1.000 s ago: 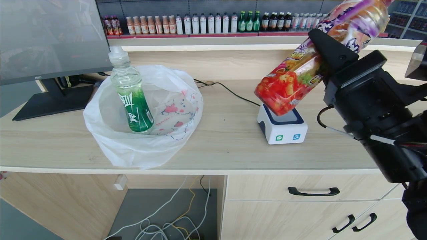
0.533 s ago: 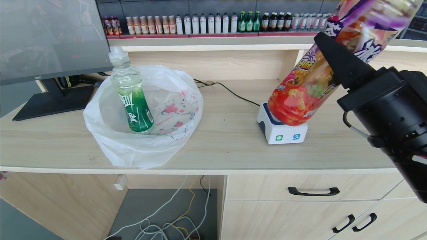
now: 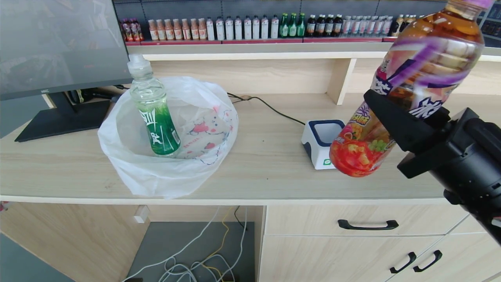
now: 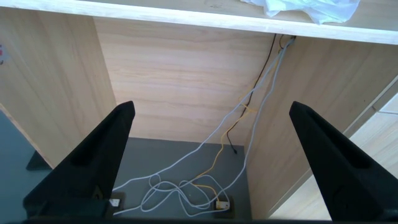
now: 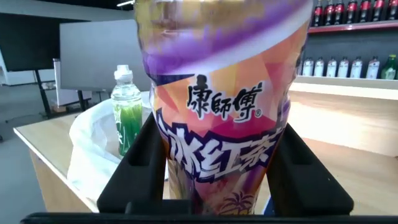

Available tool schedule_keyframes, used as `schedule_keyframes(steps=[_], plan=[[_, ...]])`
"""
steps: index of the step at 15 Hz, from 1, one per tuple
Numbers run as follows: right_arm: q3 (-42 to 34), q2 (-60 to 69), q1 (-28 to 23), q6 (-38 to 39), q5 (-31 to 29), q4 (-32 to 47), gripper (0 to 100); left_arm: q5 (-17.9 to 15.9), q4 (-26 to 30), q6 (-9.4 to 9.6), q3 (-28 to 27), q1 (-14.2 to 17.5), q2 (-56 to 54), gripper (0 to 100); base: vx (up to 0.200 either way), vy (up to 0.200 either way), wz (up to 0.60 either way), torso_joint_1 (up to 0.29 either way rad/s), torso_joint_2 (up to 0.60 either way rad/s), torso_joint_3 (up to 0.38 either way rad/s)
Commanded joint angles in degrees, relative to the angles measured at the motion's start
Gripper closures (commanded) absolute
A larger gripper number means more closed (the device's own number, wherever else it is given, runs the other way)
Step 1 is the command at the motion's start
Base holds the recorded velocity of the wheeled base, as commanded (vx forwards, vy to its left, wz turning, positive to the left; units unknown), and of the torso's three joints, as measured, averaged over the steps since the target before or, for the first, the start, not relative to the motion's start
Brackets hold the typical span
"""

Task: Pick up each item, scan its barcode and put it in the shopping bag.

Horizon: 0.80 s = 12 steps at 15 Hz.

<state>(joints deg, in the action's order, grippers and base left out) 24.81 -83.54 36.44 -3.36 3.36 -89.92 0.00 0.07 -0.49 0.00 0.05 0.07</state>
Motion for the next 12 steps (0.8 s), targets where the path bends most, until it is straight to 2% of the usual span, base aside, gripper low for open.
schedule_keyframes(steps=[1, 5, 8, 12], plan=[[-2.1, 1.9, -0.7, -0.1, 0.2, -0.1, 100, 0.0, 0.0, 0.05, 0.0, 0.0, 0.0, 0, 0.000, 0.000, 0.00, 0.000, 0.00, 0.000], [-1.3, 0.5, -0.7, -0.1, 0.2, -0.1, 100, 0.0, 0.0, -0.04, 0.0, 0.0, 0.0, 0, 0.000, 0.000, 0.00, 0.000, 0.00, 0.000], [2.2, -2.7, -2.0, 0.1, 0.2, -0.1, 100, 0.0, 0.0, -0.04, 0.0, 0.0, 0.0, 0, 0.000, 0.000, 0.00, 0.000, 0.00, 0.000], [1.9, -3.4, -2.2, 0.1, 0.2, -0.1, 100, 0.0, 0.0, 0.05, 0.0, 0.0, 0.0, 0, 0.000, 0.000, 0.00, 0.000, 0.00, 0.000]])
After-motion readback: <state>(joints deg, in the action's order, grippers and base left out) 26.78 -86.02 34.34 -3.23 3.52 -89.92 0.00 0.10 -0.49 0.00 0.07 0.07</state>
